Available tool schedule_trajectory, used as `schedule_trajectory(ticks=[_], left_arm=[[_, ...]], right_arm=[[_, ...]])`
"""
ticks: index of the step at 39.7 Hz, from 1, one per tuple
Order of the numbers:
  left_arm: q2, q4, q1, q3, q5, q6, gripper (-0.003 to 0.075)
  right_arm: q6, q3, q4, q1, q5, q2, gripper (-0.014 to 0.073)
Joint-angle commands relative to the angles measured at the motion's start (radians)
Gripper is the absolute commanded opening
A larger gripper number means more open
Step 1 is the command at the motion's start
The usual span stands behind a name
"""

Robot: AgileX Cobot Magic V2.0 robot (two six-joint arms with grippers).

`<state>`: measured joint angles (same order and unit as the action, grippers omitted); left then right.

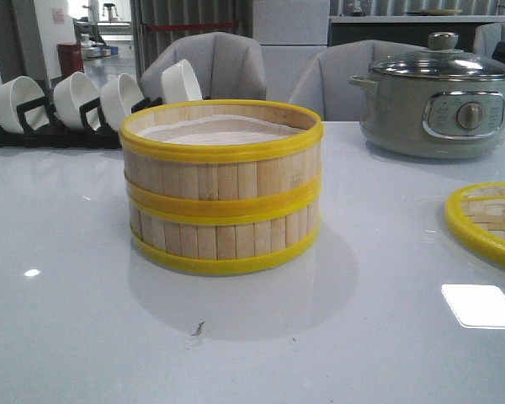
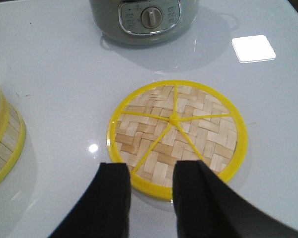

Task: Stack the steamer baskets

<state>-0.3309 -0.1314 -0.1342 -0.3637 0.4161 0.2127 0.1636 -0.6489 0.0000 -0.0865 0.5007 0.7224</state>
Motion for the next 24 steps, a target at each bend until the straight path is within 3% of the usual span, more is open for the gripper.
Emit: schedule_trajectory(ticks=[1, 14, 24], left_arm=[[-0.006, -0.002, 0.001, -0.029, -0.078, 0.007, 0.0095], [-0.006, -0.002, 0.001, -0.029, -0.078, 0.007, 0.0095], [-0.006, -0.002, 0.001, -0.029, -0.078, 0.007, 0.0095]], right_arm=[[0.001, -0.038, 0.0, 0.005, -0.03, 0.005, 0.0339], [0.001, -0.038, -0.006, 0.005, 0.037, 0.053, 0.0339], [0.001, -0.068, -0.013, 0.005, 0.016, 0.241, 0.0339]])
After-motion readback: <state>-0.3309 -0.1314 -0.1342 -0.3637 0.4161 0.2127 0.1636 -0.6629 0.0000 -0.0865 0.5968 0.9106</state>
